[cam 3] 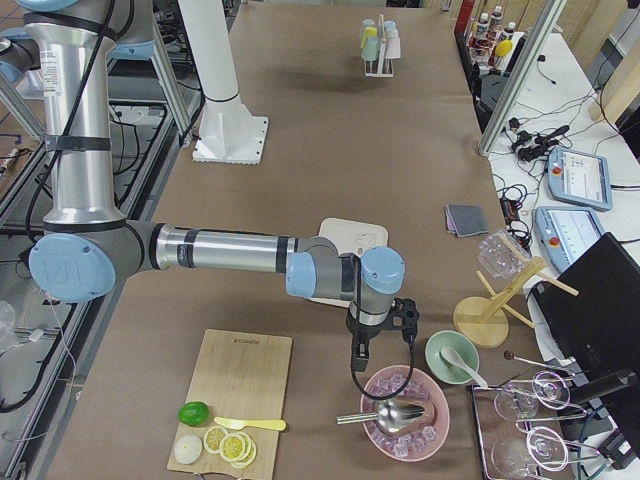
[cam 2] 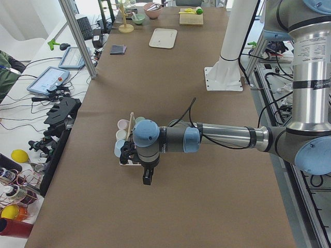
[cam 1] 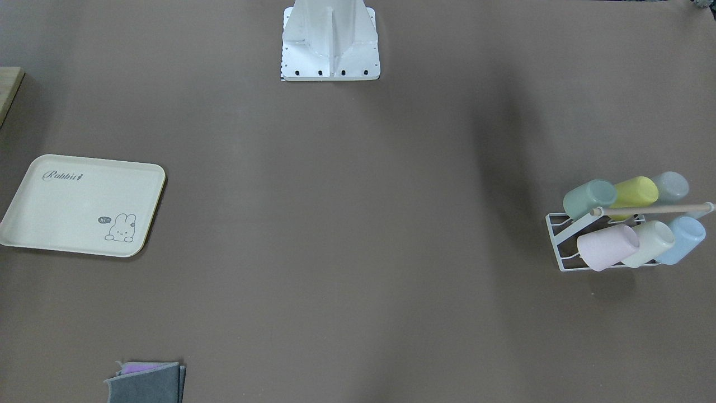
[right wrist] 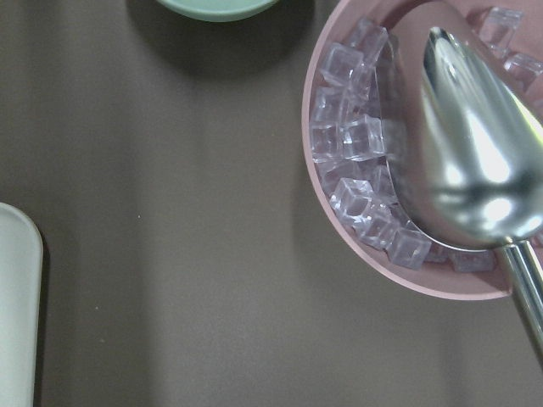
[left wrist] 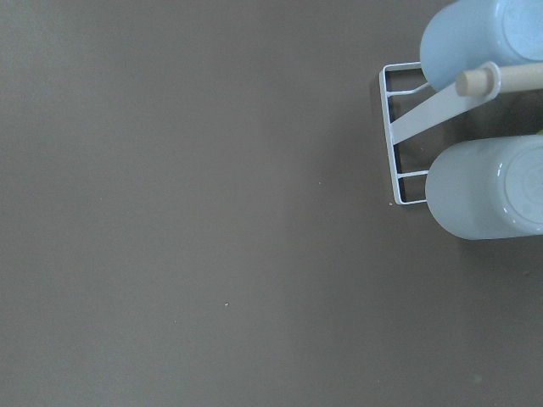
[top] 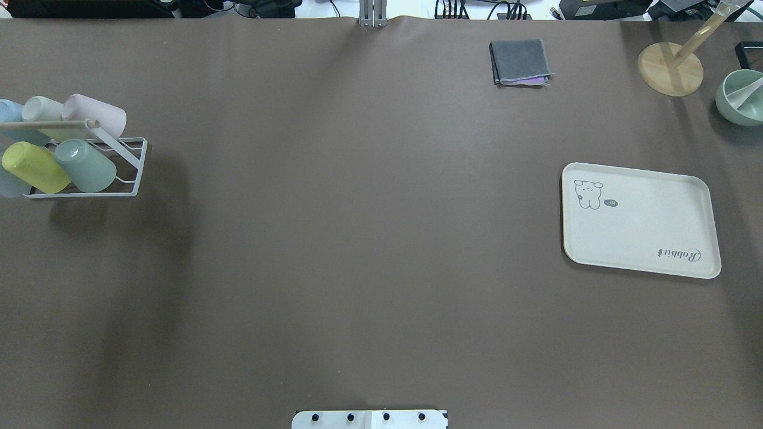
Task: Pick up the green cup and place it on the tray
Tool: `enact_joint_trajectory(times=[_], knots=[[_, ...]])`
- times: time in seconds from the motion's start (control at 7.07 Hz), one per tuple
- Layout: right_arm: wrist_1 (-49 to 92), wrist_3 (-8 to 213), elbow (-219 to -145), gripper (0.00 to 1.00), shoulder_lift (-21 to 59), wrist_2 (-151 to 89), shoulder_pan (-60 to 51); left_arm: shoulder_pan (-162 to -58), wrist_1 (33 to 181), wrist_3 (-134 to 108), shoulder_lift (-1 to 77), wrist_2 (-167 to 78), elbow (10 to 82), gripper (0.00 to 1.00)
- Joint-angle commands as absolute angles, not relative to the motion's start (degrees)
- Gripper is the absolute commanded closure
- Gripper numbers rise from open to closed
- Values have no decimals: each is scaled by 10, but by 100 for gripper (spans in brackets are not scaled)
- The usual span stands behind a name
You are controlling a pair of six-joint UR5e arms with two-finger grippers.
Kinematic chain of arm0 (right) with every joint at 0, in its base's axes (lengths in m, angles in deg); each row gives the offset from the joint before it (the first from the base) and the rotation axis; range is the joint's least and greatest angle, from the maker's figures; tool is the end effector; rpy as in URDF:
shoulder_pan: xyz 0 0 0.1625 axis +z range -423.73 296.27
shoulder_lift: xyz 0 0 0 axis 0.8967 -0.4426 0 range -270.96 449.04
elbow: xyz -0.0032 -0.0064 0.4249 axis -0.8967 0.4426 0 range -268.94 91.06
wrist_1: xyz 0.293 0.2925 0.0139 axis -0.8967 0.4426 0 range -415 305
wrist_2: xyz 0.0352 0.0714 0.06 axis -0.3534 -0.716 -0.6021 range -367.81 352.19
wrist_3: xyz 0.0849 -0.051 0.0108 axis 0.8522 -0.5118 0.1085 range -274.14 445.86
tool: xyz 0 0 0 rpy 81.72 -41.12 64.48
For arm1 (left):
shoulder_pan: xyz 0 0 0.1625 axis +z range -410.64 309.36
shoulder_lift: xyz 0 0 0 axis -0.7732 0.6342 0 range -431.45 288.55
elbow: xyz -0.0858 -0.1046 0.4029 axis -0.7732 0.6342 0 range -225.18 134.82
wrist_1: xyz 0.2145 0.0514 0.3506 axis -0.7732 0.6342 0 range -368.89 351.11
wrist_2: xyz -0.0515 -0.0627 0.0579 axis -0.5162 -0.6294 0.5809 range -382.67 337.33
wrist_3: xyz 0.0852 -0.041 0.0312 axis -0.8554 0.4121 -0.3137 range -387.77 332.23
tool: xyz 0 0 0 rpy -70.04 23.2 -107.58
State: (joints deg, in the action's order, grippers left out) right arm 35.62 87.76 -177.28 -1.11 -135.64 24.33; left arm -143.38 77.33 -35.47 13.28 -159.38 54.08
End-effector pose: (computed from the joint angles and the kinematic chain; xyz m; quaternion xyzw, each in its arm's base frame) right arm 0.0556 -0.4894 0.6826 -0.0309 -0.3233 0.0066 0.9458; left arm -0.0822 -0.4486 0.6263 0.0377 0.3946 0.0404 0.9172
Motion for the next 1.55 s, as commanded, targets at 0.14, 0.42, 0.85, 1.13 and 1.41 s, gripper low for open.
enact_joint_trajectory(times=[0.14,0.42,0.85,1.13,1.41], knots=[[356,878,-1773,0,-6,-1357,243,-1431,780,-353,137,-1598,540,1],[356,877,-1777,0,-6,-1359,243,-1430,782,-351,138,-1595,528,1],[356,875,-1780,0,-7,-1361,243,-1431,779,-350,138,-1599,529,1],[357,877,-1779,0,-10,-1360,243,-1431,779,-350,138,-1600,529,1],[356,878,-1780,0,-8,-1360,243,-1431,777,-349,138,-1600,532,1]])
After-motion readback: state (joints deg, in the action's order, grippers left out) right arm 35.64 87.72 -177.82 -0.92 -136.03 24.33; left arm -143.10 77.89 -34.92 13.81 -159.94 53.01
